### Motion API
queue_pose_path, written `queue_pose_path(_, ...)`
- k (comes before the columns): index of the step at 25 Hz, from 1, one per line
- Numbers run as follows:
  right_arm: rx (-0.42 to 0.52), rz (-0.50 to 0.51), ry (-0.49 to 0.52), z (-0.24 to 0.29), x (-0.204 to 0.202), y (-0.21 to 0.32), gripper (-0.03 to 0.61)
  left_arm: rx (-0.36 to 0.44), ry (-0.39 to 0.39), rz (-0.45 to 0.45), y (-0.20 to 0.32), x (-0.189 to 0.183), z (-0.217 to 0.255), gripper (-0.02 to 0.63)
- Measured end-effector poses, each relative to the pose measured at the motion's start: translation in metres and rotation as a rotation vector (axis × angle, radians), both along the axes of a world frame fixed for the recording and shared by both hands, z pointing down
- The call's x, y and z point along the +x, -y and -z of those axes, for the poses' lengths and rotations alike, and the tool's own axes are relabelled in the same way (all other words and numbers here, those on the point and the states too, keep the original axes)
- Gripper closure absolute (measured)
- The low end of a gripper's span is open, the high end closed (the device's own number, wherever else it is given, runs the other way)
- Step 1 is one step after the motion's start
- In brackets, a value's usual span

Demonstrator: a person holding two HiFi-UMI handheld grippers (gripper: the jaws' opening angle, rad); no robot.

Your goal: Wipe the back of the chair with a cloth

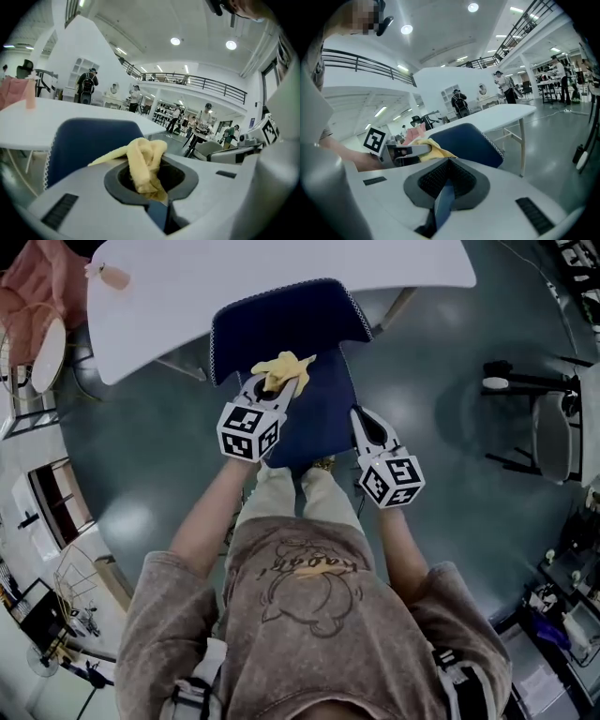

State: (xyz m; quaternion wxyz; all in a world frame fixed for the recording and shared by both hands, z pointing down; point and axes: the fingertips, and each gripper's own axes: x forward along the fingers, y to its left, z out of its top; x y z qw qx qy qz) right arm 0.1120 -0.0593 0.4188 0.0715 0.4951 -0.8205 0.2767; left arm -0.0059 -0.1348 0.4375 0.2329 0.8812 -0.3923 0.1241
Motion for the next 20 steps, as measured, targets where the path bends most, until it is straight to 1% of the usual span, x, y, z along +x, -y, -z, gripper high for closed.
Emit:
queue_pose_path(4,0.038,0.039,-0.010,0.034,-0.001,-0.006,0.554,0.024,-0.011,0.021,-0.014,-0.005,0.044,0.546)
queue_pose_path(10,0.089,0.070,-0.025,0.075,-0.010,-0.016,0.553,0.072,-0.013,0.023,-0.028,-0.016,0.096,0.546)
queue_pose_path(14,0.128,0.092,-0.039,0.094,-0.019,-0.025,0.553,0.077,-0.021,0.018,-0.040,-0.024,0.122,0.546)
queue_pose_path(17,0.153,0.078,-0.037,0.108,-0.021,-0.032,0.554,0.095,-0.027,0.016,-0.052,-0.031,0.135,0.546)
queue_pose_path(20,0.169,0.071,-0.032,0.116,-0.029,-0.035,0.553,0.122,-0.010,0.011,-0.060,-0.042,0.147,0.546)
